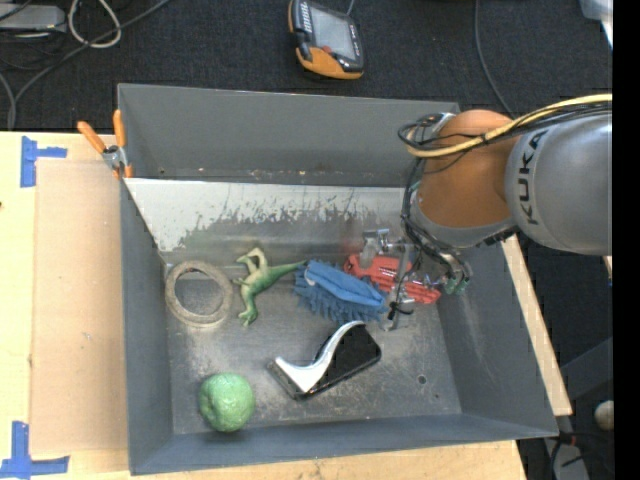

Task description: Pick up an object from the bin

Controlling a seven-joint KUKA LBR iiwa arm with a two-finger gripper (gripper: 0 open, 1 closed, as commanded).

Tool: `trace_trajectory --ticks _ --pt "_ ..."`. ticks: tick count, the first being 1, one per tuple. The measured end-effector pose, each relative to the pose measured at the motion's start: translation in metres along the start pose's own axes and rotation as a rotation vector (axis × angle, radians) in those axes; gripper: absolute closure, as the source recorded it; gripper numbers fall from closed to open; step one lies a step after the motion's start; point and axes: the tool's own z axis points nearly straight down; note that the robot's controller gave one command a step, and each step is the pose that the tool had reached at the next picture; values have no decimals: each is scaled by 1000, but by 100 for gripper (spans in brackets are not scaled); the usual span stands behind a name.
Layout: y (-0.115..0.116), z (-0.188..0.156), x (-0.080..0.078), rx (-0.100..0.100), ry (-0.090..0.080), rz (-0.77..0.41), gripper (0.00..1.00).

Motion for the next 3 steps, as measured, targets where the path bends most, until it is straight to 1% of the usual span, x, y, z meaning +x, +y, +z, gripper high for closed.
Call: trace_trajectory --ticks 1,2,3 --pt "-18 -7 -3 4 -7 -114 0" --pt "17 9 -1 -3 0 -68 0" --pt "-3 22 -8 -1 -8 -281 0"
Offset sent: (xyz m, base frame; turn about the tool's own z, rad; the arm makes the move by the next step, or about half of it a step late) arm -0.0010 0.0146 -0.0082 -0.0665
